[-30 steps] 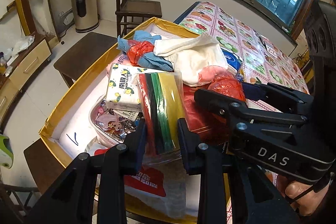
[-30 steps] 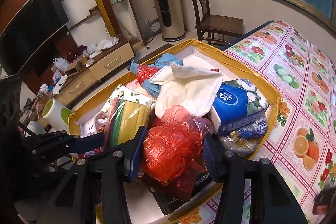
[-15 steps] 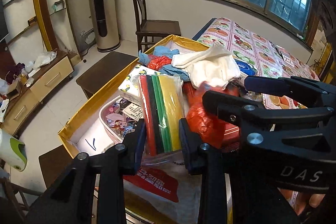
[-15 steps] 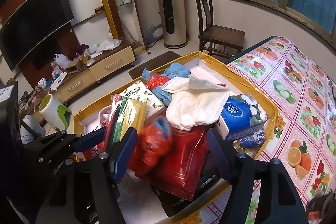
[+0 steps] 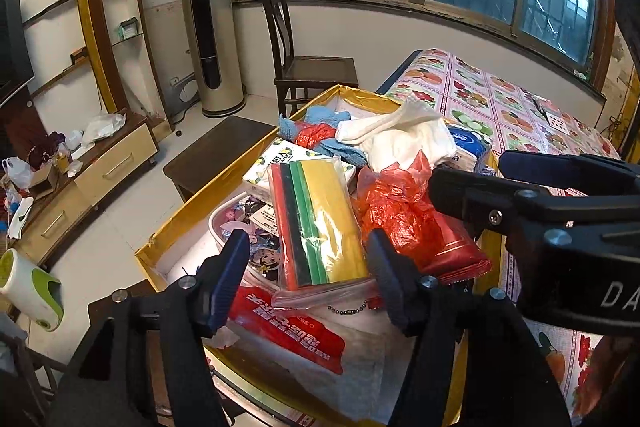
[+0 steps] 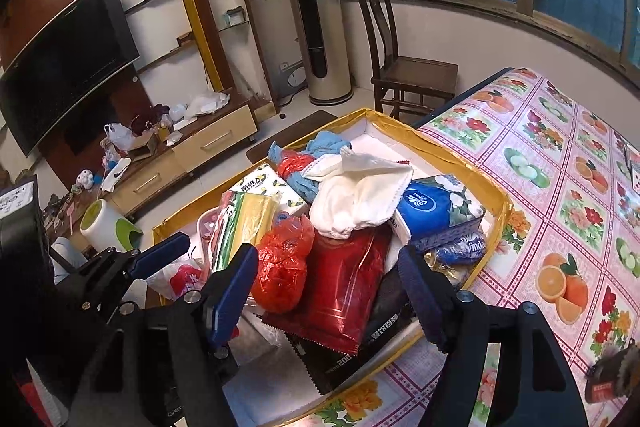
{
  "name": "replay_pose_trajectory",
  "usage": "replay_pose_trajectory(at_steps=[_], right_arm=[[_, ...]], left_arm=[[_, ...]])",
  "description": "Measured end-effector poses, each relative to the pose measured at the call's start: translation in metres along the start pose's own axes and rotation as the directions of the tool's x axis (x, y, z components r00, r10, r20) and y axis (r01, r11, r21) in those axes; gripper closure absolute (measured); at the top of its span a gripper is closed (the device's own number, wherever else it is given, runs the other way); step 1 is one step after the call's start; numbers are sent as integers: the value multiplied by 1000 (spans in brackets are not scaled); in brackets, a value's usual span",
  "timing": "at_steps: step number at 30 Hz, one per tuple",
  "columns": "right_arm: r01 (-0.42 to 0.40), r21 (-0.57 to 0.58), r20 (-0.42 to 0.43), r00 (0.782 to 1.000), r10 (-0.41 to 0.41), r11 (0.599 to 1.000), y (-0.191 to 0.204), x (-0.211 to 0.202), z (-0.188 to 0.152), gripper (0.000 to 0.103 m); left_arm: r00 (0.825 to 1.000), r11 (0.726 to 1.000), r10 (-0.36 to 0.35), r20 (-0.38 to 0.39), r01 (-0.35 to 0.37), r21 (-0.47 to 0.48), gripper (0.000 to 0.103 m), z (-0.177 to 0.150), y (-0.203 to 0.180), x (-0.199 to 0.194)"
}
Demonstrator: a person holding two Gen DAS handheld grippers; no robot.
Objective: Organize soft objects
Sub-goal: 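Open both tools and withdraw them up from the box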
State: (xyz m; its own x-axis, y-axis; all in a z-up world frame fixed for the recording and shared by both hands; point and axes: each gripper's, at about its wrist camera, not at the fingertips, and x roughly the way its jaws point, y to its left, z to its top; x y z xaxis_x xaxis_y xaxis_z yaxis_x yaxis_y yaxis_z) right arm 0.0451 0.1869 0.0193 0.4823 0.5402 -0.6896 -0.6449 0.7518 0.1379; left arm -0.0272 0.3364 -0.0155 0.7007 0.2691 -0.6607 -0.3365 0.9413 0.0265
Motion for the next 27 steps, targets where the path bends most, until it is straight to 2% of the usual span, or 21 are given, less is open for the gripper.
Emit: replay_pose_trajectory(at_steps=[22, 27], right_arm=[[24, 48, 27, 999, -25, 999, -21, -25, -16, 21], [26, 53, 14, 1000, -27, 998, -25, -24, -24, 21]], left_arm=[[998, 999, 32, 50, -32, 5, 42, -3, -9, -22], [997, 999, 45, 62, -46, 12, 38, -4, -11, -25]])
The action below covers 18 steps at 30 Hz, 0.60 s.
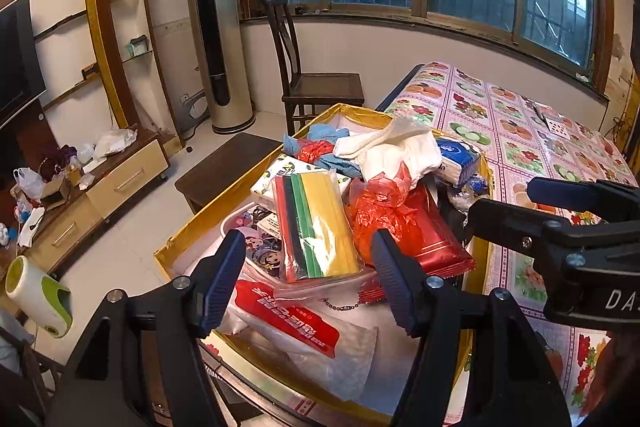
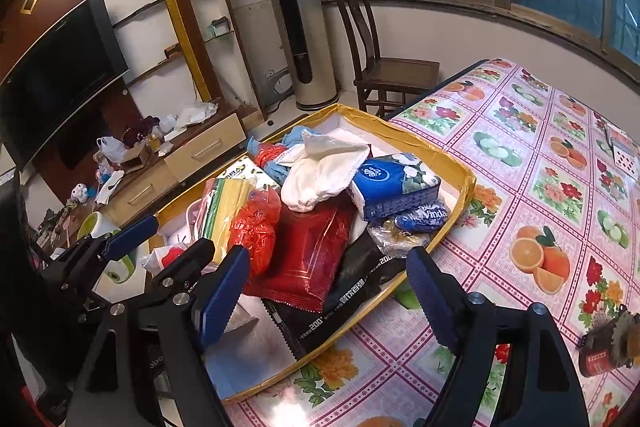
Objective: Organize soft objects
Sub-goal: 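Open both tools and withdraw them up from the box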
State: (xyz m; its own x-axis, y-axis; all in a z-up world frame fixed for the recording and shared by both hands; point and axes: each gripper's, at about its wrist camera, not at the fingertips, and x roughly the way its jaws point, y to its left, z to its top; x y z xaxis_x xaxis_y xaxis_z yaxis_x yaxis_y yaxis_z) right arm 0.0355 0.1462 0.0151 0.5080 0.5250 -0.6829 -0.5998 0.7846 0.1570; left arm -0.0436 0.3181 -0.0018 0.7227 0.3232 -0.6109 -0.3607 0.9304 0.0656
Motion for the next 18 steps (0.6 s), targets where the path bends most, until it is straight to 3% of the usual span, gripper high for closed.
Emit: replay_pose_trajectory(at_steps=[9, 18], right_arm=[[12, 44, -7, 1000, -12, 999, -16, -7, -12, 20], [36, 95, 14, 999, -37, 995, -38, -25, -31, 18]], left_arm=[[1000, 999, -21, -4, 21, -25, 37, 1, -2, -6], [997, 997, -70, 16, 71, -13, 26, 5, -23, -23]])
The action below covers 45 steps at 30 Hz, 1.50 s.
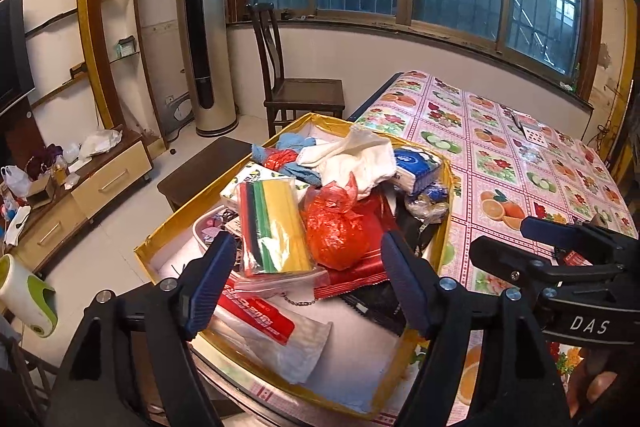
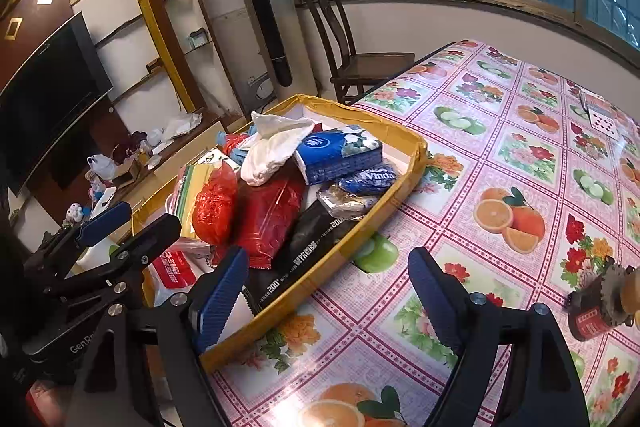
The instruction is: Organize soft objects
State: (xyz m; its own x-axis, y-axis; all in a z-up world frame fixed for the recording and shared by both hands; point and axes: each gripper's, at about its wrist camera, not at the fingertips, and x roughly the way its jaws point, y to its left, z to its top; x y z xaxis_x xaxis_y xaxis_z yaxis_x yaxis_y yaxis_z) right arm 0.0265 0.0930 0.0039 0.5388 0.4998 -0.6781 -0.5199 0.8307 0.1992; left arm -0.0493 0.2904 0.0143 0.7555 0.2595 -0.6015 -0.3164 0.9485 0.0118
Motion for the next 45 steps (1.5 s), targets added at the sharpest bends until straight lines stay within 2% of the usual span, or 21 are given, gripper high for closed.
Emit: replay_pose_trajectory(at_steps=[2, 7, 11, 17, 23, 27, 35, 45], right_arm=[[18, 18, 6, 1000, -19, 1000, -6, -4, -5, 14], [27, 61, 13, 1000, -28, 998, -22, -11, -14, 13], [50, 81, 33, 998, -53, 995, -27, -18, -19, 7], [106, 111, 79, 990, -115, 988, -31, -29, -25, 1], [181, 139, 115, 974, -197, 974, -41, -37, -33, 1], [184, 177, 103, 973, -204, 967, -53, -39, -38, 1], [225, 135, 137, 960, -243, 965, -50, -52, -45, 1], [214, 147, 149, 960, -236, 966, -59, -60, -50, 0]], left_arm=[[1000, 1000, -7, 4, 7, 13, 25, 0, -9, -2], [1000, 1000, -15, -15, 15, 12, 25, -1, -23, -3], [1000, 1000, 4, -12, -4, 9, 25, -5, -30, -6], [1000, 999, 8, -18, -8, -33, 22, -8, -31, -5], [1000, 998, 6, -18, -7, -57, 20, -14, -37, -3], [1000, 997, 3, -27, -5, -74, 20, -16, -39, 0], [999, 998, 24, -42, -27, -59, 20, -20, -51, 6], [998, 998, 56, -3, -56, -22, 20, -21, -64, 3]])
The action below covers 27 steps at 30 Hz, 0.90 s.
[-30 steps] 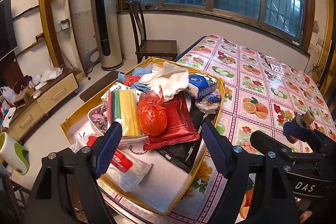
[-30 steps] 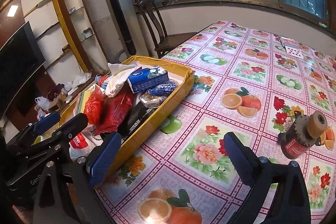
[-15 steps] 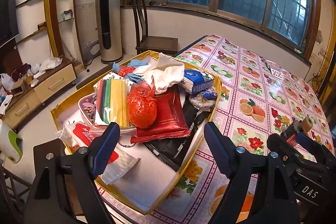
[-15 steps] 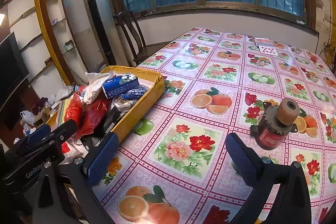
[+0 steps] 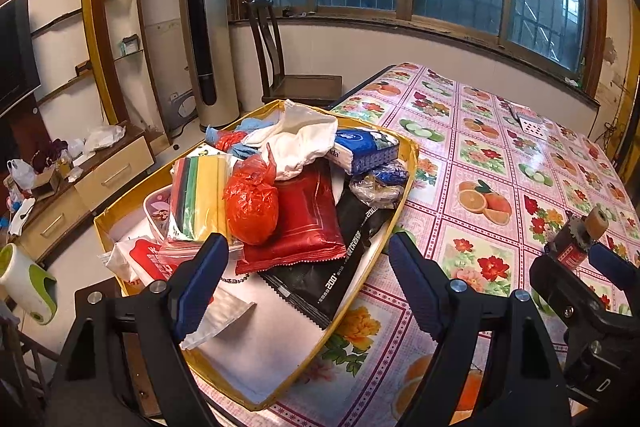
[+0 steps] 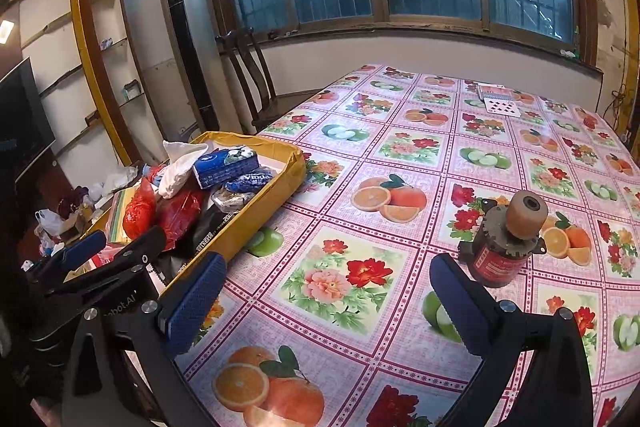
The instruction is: Organize soft objects
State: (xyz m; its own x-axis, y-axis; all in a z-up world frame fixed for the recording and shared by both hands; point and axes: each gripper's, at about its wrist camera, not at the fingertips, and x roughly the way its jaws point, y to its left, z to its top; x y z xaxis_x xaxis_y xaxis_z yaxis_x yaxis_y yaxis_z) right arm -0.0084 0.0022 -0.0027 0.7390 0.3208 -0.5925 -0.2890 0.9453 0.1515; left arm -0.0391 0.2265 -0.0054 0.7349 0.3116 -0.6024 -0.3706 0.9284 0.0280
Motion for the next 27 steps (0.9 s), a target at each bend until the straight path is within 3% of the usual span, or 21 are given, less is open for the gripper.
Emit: replay_pose_trajectory(at_steps=[27], right_arm=[[-9, -46, -29, 1000, 7, 999, 19, 13, -6, 0]], left_arm=[[1000, 999, 29, -7, -29, -16, 20, -7, 18, 6]])
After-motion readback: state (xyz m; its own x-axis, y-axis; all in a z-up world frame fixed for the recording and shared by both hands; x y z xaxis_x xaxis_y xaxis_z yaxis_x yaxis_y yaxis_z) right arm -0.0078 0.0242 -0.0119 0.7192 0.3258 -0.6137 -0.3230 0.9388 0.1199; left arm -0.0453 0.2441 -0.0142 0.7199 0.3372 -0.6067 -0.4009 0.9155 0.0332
